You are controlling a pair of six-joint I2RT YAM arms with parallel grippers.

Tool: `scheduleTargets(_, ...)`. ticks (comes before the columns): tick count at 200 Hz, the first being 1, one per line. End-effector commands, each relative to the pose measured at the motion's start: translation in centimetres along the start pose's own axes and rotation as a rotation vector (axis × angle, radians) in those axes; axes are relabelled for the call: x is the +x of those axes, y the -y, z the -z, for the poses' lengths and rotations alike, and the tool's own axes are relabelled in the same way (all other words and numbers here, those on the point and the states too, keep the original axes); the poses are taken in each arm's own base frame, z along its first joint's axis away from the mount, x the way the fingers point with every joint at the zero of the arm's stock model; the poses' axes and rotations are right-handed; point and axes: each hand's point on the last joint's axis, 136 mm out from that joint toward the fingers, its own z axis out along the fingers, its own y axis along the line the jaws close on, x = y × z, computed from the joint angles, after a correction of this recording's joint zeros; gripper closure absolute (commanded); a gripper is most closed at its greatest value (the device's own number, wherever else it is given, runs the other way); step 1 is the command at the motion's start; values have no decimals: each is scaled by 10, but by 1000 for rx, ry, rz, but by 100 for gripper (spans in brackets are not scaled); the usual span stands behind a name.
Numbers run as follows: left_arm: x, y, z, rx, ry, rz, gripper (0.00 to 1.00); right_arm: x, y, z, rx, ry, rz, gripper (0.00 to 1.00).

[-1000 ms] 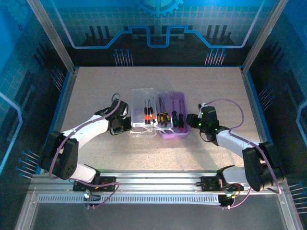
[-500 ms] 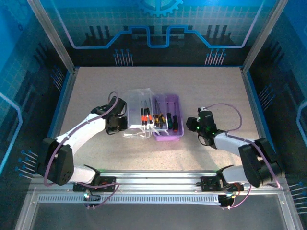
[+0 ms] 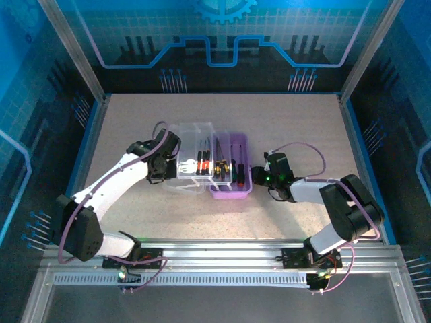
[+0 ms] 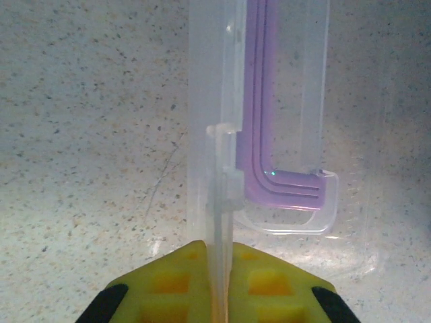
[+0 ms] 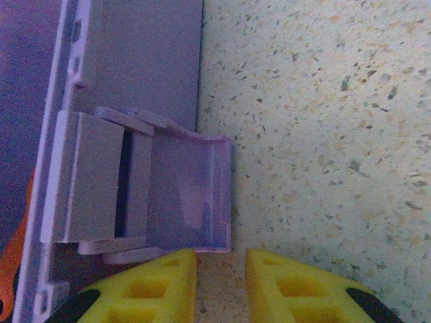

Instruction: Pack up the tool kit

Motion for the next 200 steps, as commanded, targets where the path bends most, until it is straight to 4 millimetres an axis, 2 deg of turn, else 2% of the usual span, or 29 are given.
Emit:
scheduleTargets(1,-11,19,26,63,31,-39,100,-7,-26,-3,-86,13,16,73)
scheduleTargets(36,-14,40,45,100,43,-88,98,-2,-34,-5,-101,-6,33,73)
scheduleTargets(56,-14,47,47,105,39,-109,97,-1,-35,-4,-101,-7,36,73)
scheduleTargets(91,-5,48,30,71,0,-133,100,-5,-37,2,-101,13,52,73)
scheduleTargets(163,15,25,-23,-96,-52,-138,100,-13,-35,11,-77,49,81,73)
scheduleTargets(181,15,27,-20,-86,-57,-135,100,-11,-36,9,-91,45,78,73)
scheduleTargets(200,4,27,-3,-93,-33,-145,100,-6,-41,5,-113,23,72,73)
